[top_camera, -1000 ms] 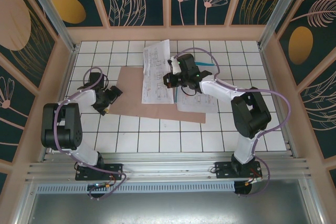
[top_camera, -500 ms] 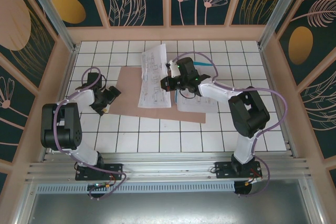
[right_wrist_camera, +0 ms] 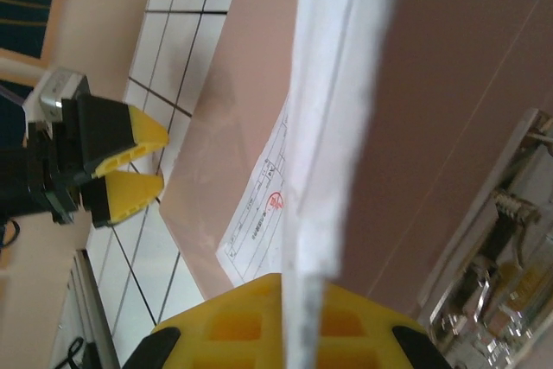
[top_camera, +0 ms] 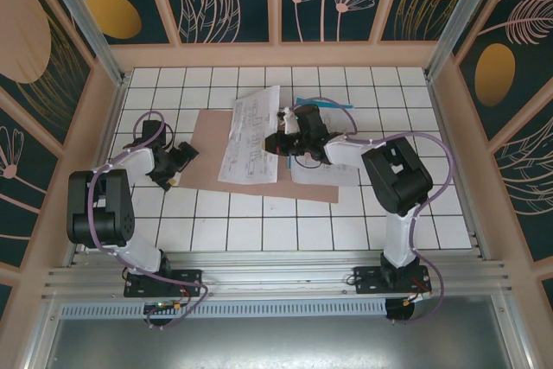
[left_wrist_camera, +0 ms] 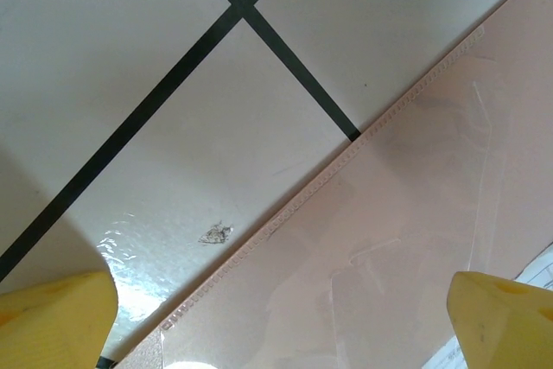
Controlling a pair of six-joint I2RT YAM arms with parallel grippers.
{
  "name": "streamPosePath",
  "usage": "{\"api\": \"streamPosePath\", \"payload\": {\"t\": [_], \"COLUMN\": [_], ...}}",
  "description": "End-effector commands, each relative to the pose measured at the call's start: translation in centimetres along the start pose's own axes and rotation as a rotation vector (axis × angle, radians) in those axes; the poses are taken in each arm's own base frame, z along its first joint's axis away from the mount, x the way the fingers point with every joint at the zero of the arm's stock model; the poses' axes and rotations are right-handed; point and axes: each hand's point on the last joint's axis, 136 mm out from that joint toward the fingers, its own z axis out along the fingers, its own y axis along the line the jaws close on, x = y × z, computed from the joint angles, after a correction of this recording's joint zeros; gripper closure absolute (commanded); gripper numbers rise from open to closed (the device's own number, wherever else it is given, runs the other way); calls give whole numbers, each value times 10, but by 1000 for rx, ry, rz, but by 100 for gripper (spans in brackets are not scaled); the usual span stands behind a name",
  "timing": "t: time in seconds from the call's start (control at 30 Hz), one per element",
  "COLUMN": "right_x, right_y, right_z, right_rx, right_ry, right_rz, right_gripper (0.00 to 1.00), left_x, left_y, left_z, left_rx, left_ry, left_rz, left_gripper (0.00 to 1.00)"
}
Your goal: Put the files into the folder
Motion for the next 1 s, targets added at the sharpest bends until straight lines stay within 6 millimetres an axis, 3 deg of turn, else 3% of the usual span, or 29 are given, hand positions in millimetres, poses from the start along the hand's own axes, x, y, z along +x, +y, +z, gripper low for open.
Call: {"api": "streamPosePath", "payload": {"t": [0.0, 0.53, 0.97], "right_x": [-11, -7, 7], "right_y": [10, 16, 19], "right_z": [12, 67, 89], "right_rx": [-82, -168, -196], "right_ry": [-41, -24, -15], "right_rz": [42, 158, 229], "right_gripper": [100, 100, 100], "left_x": [19, 42, 50], "left_y": [12, 4, -1], "left_z": [14, 21, 22], "left_rx": [-5, 117, 156], "left_ry": [78, 161, 202], "left_rz": [-1, -63, -71], "left_gripper": [1, 2, 4]}}
